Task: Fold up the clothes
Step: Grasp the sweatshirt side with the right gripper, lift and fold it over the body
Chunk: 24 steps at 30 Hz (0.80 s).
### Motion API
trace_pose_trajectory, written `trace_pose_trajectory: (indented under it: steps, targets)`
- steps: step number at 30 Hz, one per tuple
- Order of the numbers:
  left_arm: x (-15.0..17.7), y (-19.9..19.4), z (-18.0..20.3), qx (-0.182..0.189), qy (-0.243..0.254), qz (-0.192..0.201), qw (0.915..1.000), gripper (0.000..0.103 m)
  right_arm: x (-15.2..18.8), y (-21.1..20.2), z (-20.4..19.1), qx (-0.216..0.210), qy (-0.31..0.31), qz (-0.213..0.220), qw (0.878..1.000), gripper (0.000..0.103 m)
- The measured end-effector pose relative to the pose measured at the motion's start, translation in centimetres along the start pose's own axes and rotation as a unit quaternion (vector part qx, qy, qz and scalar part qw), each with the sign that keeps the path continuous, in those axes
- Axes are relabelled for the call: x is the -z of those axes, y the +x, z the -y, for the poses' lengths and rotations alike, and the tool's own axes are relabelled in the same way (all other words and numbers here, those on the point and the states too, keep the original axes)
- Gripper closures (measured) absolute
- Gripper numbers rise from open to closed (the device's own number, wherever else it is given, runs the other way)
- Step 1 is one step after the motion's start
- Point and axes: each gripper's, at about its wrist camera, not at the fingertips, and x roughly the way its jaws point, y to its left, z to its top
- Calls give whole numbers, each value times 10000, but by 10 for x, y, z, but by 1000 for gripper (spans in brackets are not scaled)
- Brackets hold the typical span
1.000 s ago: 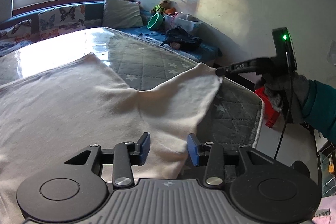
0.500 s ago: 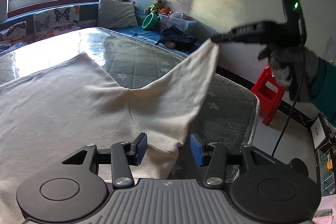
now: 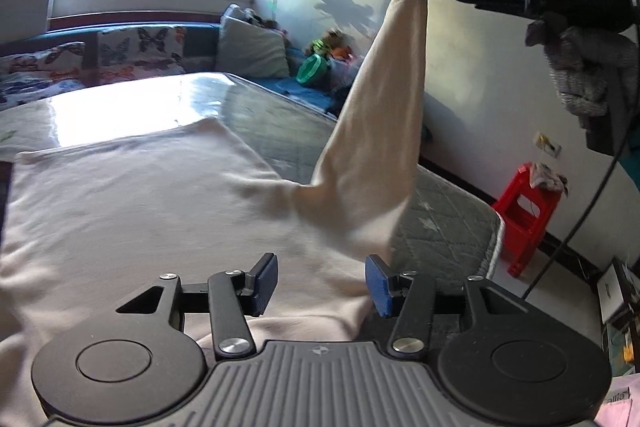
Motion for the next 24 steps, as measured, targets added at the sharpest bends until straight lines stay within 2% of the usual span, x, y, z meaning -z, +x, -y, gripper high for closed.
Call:
trace_pose_trajectory:
  steps: [8, 15, 20, 24]
  targets:
    - [18, -39, -26, -394, -429, 254, 9980, 49, -5, 42, -95, -1076, -565, -320, 9921, 99]
    - [32, -58, -46, -681, -785, 307, 9941, 49, 29, 86, -163, -1821, -792, -1009, 9749, 99]
    - [38, -67, -55, -818, -972, 332, 9913, 49, 57, 106, -183, -2130, -835, -1445, 9627, 99]
    - [38, -70, -57, -892, -1021, 318, 9903, 48, 69, 110, -188, -2297, -806, -1665, 9555, 94]
